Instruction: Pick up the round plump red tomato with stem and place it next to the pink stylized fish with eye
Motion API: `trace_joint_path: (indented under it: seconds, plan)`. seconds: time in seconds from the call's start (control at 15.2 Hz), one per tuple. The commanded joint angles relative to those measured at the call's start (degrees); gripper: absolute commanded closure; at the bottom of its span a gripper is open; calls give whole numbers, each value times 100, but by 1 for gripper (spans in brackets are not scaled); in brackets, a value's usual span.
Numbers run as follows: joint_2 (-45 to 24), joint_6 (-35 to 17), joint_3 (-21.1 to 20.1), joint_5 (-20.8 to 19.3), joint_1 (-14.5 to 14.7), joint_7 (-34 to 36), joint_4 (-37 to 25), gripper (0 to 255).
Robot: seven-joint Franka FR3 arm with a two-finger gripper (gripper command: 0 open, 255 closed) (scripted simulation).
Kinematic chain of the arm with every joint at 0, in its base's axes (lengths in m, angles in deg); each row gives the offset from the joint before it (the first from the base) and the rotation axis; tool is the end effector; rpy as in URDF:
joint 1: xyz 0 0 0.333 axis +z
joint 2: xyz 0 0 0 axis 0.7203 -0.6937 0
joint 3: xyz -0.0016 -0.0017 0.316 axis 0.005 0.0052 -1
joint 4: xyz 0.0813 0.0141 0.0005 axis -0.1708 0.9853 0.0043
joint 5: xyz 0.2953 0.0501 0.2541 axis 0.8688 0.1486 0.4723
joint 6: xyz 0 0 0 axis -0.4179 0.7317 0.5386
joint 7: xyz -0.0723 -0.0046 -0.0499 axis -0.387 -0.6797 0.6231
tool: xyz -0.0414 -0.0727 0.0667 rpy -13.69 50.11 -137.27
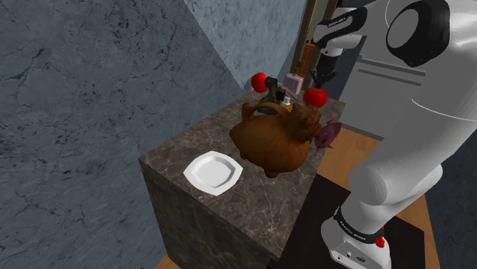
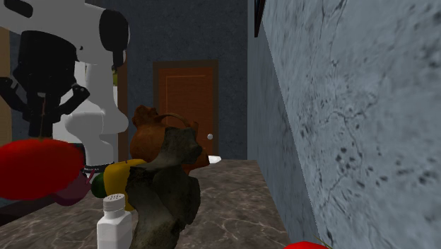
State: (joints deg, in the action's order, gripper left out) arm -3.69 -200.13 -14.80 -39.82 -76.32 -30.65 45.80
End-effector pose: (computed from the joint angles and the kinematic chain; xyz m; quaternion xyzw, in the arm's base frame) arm 0.3657 -0.4607 0.4888 0.8957 -0.4391 0.0454 0.0540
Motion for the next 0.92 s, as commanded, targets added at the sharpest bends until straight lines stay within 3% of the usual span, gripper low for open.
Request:
trace_joint_path:
  seconds: [0.0, 0.86]
  plan:
    - [-42, -149, -2, 14, 0, 3, 104, 255]
    - [-377, -1097, -7, 144, -31, -47, 738, 255]
